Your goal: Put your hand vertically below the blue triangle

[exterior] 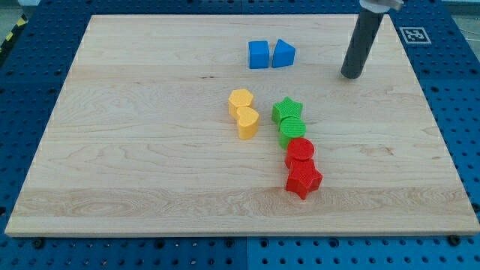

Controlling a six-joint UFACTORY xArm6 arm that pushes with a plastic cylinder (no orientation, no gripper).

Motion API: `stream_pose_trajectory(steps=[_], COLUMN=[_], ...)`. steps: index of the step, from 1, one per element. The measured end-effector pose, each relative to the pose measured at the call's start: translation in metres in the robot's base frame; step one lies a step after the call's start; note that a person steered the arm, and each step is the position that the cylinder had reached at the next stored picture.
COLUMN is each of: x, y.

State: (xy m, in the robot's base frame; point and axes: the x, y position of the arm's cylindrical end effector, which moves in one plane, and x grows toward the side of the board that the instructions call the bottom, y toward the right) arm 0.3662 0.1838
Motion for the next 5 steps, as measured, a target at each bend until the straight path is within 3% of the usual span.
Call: stream_pose_trajectory(steps=[5], x=[0.035], y=[-0.014])
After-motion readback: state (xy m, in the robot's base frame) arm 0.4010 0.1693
